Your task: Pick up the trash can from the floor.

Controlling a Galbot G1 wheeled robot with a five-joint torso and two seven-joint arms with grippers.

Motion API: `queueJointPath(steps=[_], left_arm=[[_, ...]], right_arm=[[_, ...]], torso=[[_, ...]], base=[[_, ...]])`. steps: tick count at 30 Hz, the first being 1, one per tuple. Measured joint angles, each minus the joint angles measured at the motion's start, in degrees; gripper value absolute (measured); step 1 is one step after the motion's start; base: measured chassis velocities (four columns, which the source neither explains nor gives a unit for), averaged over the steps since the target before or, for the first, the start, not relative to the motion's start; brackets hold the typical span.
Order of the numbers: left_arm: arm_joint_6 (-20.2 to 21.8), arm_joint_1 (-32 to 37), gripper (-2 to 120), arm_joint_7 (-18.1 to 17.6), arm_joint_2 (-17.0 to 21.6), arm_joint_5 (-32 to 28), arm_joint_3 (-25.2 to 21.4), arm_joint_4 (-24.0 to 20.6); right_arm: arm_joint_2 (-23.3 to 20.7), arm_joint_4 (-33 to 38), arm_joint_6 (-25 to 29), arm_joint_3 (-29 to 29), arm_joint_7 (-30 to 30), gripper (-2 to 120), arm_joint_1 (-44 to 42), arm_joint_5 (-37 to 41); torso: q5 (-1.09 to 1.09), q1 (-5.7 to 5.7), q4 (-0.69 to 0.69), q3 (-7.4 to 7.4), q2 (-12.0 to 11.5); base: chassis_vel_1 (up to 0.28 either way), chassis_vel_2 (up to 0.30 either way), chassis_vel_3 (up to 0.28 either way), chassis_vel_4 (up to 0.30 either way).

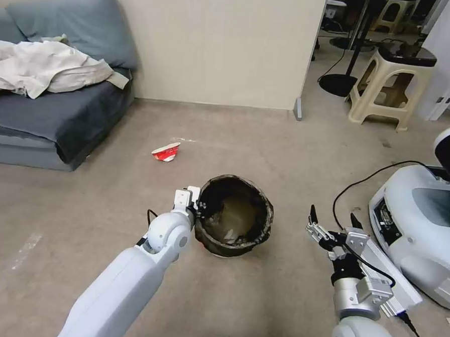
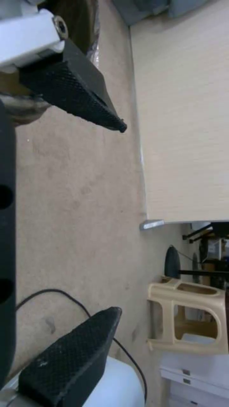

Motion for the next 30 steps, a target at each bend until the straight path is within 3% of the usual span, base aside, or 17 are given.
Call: queueJointPath(steps=[3,14,18,25,30], left_arm=[[-5.81,1.79,0,3.00,1.86,2.13,-1.08,-3.87],[-10.62,6.07,0,8.45,5.41,3.74,-5.43,-11.28],[-11.20,9.65,0,10.12,6.98,3.70,-9.25,-15.18],[-13.10,18.47,0,14.16,8.93,3.78,-19.78,-20.78],[-14.74,24.21,0,14.61,8.96,5.36,-24.25,-24.31]], right_arm=[[-0.05,0.06,0.05,-0.05,-0.02,100,-0.09,0.00],[-0.34,0.03,-0.01,-0.17,-0.02,100,-0.03,-0.05],[-0.58,0.03,-0.17,-0.35,-0.03,100,-0.02,-0.10],[-0.81,-0.21,-0.27,-0.57,-0.05,100,0.20,-0.12],[-0.80,-0.71,-0.34,-1.12,-0.08,100,0.73,-0.15]], torso=[[-0.01,0.00,-0.01,0.00,0.00],[-0.01,0.00,-0.02,0.00,0.00],[-0.02,0.00,-0.01,-0.01,0.00],[-0.02,0.00,0.00,-0.01,0.00],[-0.01,0.00,0.00,-0.01,0.00]], base=[[0.000,0.000,0.000,0.000],[0.000,0.000,0.000,0.000],[0.000,0.000,0.000,0.000],[0.000,0.000,0.000,0.000],[0.000,0.000,0.000,0.000]])
